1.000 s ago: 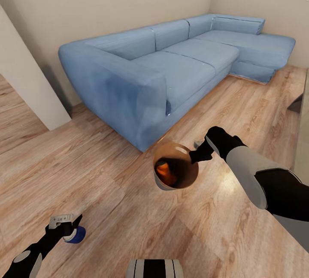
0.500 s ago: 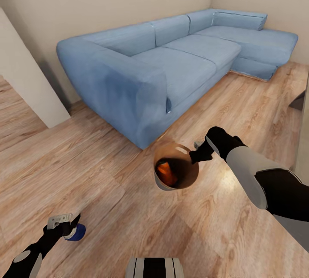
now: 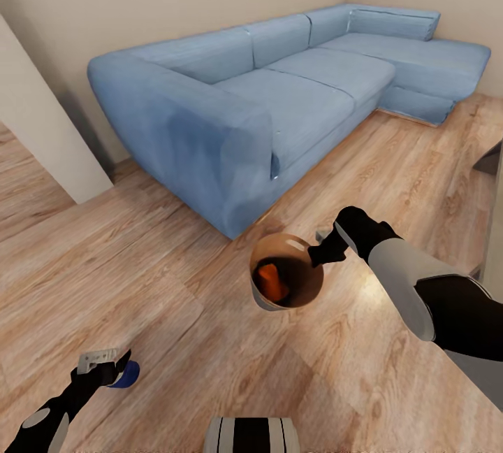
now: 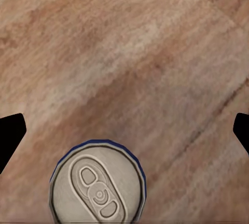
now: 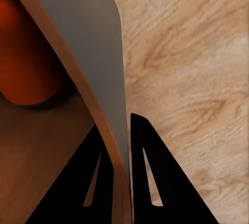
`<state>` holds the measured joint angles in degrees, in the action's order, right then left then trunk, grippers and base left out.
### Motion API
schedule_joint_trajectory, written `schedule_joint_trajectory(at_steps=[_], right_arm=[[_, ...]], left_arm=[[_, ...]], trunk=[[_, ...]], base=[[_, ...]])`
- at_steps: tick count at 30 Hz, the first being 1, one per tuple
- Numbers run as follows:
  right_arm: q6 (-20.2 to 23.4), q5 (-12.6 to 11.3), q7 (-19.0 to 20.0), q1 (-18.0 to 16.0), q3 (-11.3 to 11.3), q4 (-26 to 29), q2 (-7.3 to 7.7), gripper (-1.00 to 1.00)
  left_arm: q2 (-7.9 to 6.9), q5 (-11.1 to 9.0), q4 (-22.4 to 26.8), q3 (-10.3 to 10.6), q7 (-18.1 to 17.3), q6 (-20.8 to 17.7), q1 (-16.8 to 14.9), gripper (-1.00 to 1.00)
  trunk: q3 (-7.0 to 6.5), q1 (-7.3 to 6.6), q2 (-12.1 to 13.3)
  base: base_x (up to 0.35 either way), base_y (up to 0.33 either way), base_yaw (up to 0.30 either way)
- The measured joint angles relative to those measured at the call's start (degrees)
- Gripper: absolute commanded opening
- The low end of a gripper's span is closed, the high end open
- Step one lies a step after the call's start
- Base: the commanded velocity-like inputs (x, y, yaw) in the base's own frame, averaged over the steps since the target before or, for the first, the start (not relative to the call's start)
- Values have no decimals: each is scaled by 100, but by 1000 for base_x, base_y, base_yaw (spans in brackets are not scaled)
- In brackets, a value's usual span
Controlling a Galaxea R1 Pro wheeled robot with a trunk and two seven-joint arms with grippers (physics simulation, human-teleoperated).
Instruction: Put the three can of soda from the living room inside the tash can in the kitchen.
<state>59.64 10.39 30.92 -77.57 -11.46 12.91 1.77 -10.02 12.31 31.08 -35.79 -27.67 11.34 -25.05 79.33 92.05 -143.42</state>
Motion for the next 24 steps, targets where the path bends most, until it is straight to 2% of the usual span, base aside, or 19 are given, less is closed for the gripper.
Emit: schedule_joint_trajectory(at_steps=[6, 16, 19, 21, 24], right_arm=[[-7, 28, -3, 0, -8, 0, 7, -100], [4, -30, -128, -17, 38, 49, 6, -100], [-5, 51, -249, -65, 45, 60, 8, -100], [-21, 104, -315, -138, 140, 73, 23, -100], [4, -6, -329, -189, 193, 71, 35, -100]], left_arm=[[-3, -2, 6, -4, 173, 0, 0, 100], [-7, 4, -17, 0, 197, 0, 0, 100], [-8, 6, -20, 1, 195, 0, 0, 100], [-9, 12, -22, 1, 193, 0, 0, 100], [-9, 17, -25, 1, 194, 0, 0, 100]], trunk=[[133, 15, -8], [133, 15, -9], [133, 15, -9], [133, 14, -9], [133, 15, -9]], base=[[0, 0, 0], [0, 0, 0], [0, 0, 0], [0, 0, 0], [0, 0, 0]])
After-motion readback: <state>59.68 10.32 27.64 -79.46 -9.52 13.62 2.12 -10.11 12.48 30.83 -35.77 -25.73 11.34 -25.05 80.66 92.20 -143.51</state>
